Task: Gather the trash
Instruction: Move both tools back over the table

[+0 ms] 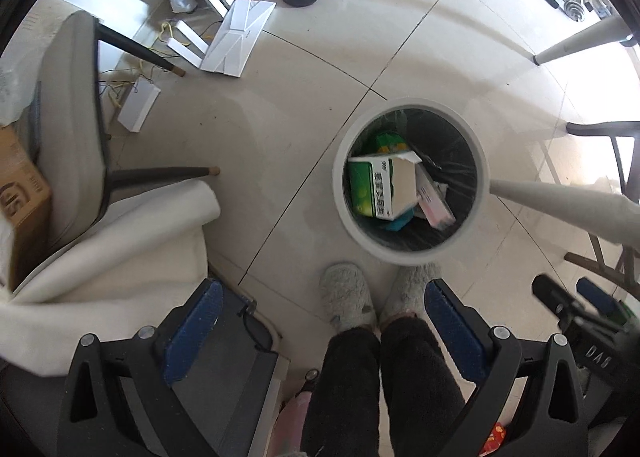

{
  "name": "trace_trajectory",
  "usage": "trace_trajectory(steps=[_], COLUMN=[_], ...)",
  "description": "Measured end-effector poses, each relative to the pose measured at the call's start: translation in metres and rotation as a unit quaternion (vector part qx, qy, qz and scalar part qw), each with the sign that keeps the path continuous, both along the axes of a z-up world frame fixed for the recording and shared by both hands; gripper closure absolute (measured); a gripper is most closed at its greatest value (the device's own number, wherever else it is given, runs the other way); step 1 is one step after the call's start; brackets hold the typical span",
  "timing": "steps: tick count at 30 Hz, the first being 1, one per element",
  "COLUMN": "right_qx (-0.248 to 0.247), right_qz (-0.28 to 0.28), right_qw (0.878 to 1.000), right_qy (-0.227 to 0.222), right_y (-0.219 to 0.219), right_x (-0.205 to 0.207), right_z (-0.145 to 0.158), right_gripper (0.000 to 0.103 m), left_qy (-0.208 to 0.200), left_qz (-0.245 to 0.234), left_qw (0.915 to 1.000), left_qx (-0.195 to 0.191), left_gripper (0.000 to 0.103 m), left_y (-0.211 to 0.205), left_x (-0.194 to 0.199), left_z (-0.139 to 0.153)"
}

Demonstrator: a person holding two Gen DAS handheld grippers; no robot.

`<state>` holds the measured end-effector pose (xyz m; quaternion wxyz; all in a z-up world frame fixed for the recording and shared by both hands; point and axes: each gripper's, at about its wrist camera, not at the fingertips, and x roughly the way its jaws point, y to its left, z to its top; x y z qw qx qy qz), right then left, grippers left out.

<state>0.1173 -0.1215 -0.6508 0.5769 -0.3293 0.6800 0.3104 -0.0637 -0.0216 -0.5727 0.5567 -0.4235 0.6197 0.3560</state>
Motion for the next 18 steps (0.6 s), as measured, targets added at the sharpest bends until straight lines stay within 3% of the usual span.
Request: trace_trajectory(steps=[9, 18], right_qx=[0.026, 0.062], right_qz=[0.005, 0.009], right_qw=[1.000, 0.998], right_qy=[-0.012, -0.031], right_y=[-0.015, -0.034], right_x=[-0.013, -0.022], right_z=[0.120, 0.260], right_gripper=[0.000, 0.000], left_qy=[-0.012, -0.037], left_qz=[-0.008, -0.019], left_qw=[0.9996, 0.9971], left_qx=[0.024, 0.064], left_gripper=[0.000, 0.000], left_y=[-0.028, -0.046], left_x=[-0.015, -0.033], left_z=[0.101, 0.211])
